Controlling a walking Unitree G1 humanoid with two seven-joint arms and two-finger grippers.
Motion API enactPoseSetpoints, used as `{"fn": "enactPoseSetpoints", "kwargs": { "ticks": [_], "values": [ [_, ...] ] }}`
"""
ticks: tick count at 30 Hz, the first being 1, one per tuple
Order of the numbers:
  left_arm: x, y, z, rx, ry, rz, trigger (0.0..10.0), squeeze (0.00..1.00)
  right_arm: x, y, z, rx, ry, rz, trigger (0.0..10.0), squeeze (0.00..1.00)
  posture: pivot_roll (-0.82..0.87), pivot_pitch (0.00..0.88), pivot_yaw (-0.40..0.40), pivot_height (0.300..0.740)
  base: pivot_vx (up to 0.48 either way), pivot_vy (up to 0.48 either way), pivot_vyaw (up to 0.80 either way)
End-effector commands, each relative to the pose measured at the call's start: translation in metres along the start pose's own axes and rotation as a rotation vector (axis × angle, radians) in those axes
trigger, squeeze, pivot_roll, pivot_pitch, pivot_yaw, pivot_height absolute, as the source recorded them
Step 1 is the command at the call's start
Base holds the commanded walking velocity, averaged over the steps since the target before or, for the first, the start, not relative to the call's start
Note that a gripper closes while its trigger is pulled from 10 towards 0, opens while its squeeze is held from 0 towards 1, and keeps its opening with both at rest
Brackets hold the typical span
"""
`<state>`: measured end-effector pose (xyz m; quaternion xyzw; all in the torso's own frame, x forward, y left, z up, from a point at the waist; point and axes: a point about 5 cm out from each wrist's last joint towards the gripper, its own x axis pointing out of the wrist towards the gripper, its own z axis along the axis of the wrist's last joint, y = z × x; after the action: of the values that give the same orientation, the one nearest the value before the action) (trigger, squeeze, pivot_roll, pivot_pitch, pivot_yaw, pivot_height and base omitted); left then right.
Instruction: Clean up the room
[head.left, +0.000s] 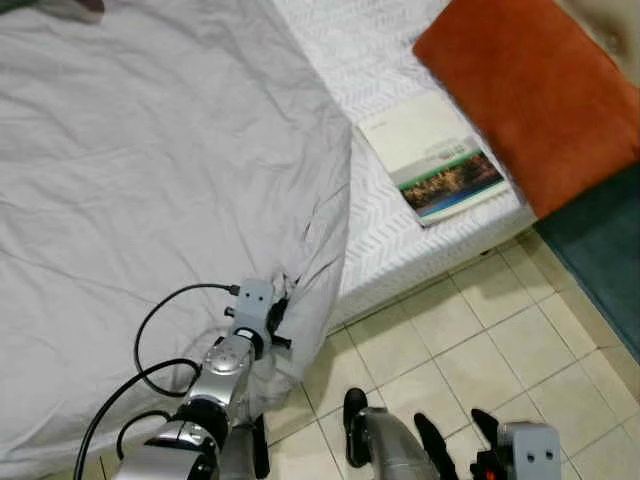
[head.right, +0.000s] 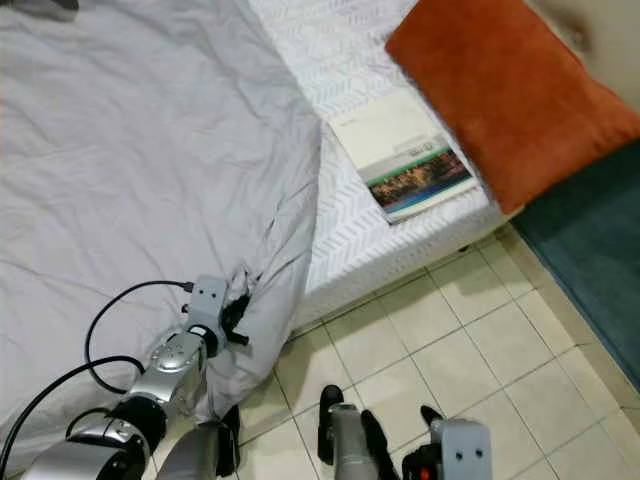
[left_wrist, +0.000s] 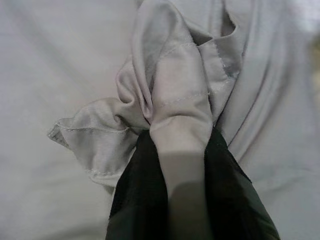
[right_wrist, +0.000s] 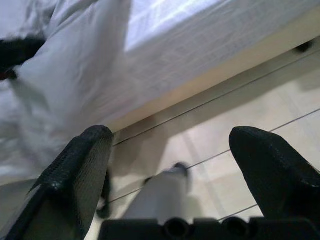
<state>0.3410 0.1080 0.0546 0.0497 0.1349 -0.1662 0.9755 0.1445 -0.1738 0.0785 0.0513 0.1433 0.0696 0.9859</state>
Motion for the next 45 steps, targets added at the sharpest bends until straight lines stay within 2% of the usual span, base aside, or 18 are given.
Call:
{"fn": "enactPoseSetpoints", "kwargs": {
  "ticks": [1, 2, 3, 10, 16, 19, 21, 22, 29, 32, 37, 40, 43, 44, 45],
  "values": [
    [-0.003, -0.022, -0.021, 0.029, 0.09, -0.095, 10.0, 0.0, -0.005, -0.005, -0.011, 0.0, 0.048, -0.031, 10.0, 0.0, -0.29, 0.367, -0.01, 0.74, 0.0, -0.472, 0.0],
    [-0.003, -0.033, -0.024, 0.039, 0.103, -0.142, 10.0, 0.0, -0.003, -0.007, -0.01, -0.002, 0.041, -0.036, 10.0, 0.0, -0.29, 0.361, -0.009, 0.74, 0.0, -0.472, 0.0],
    [-0.003, -0.033, -0.024, 0.039, 0.103, -0.142, 10.0, 0.0, -0.003, -0.007, -0.01, -0.002, 0.041, -0.036, 10.0, 0.0, -0.29, 0.361, -0.009, 0.74, 0.0, -0.472, 0.0],
    [-0.009, -0.082, -0.042, 0.081, 0.19, -0.303, 10.0, 0.0, 0.001, -0.005, -0.012, -0.011, 0.041, -0.021, 10.0, 0.0, -0.3, 0.359, -0.014, 0.74, 0.0, -0.47, 0.0],
    [-0.02, -0.135, -0.055, 0.151, 0.238, -0.461, 10.0, 0.0, -0.001, -0.002, -0.014, -0.023, 0.053, -0.001, 10.0, 0.0, -0.31, 0.369, -0.017, 0.74, 0.312, 0.0, 0.0],
    [-0.024, -0.15, -0.057, 0.137, 0.252, -0.497, 10.0, 0.0, -0.003, 0.0, -0.014, -0.029, 0.057, 0.004, 10.0, 0.0, -0.32, 0.37, -0.014, 0.74, 0.105, 0.0, 0.0],
    [-0.026, -0.155, -0.058, 0.146, 0.256, -0.507, 10.0, 0.0, -0.003, 0.0, -0.014, -0.031, 0.058, 0.006, 10.0, 0.0, -0.32, 0.371, -0.014, 0.74, 0.0, 0.0, 0.0],
    [-0.029, -0.164, -0.061, 0.169, 0.268, -0.53, 10.0, 0.0, -0.004, 0.001, -0.015, -0.035, 0.057, 0.008, 10.0, 0.0, -0.33, 0.373, -0.009, 0.74, 0.0, 0.0, 0.0],
    [-0.036, -0.179, -0.067, 0.194, 0.297, -0.54, 10.0, 0.0, -0.007, 0.003, -0.015, -0.044, 0.061, 0.013, 10.0, 0.0, -0.33, 0.385, -0.011, 0.74, 0.0, 0.0, 0.0],
    [-0.037, -0.194, -0.06, 0.174, 0.282, -0.549, 10.0, 0.0, -0.008, 0.005, -0.017, -0.047, 0.069, 0.019, 10.0, 0.0, -0.33, 0.389, -0.012, 0.74, 0.0, 0.0, 0.0],
    [-0.036, -0.206, -0.05, 0.161, 0.252, -0.577, 10.0, 0.0, -0.008, 0.006, -0.018, -0.049, 0.07, 0.02, 10.0, 0.0, -0.34, 0.39, -0.008, 0.74, 0.0, 0.0, 0.0],
    [-0.037, -0.217, -0.044, 0.291, 0.203, -0.632, 10.0, 0.0, -0.007, 0.006, -0.018, -0.051, 0.068, 0.021, 10.0, 0.0, -0.33, 0.387, -0.002, 0.74, 0.0, 0.0, 0.0],
    [-0.037, -0.219, -0.043, 0.311, 0.194, -0.639, 10.0, 0.0, -0.007, 0.007, -0.018, -0.051, 0.067, 0.02, 10.0, 0.0, -0.33, 0.385, 0.002, 0.74, 0.0, 0.0, 0.0],
    [-0.034, -0.221, -0.035, 0.271, 0.186, -0.629, 10.0, 1.0, -0.006, 0.007, -0.018, -0.051, 0.065, 0.018, 10.0, 0.0, -0.33, 0.382, 0.009, 0.74, 0.0, 0.0, 0.0],
    [-0.034, -0.221, -0.035, 0.271, 0.186, -0.629, 10.0, 1.0, -0.006, 0.007, -0.018, -0.051, 0.065, 0.018, 10.0, 0.0, -0.33, 0.382, 0.009, 0.74, 0.0, 0.0, 0.0]
  ]
}}
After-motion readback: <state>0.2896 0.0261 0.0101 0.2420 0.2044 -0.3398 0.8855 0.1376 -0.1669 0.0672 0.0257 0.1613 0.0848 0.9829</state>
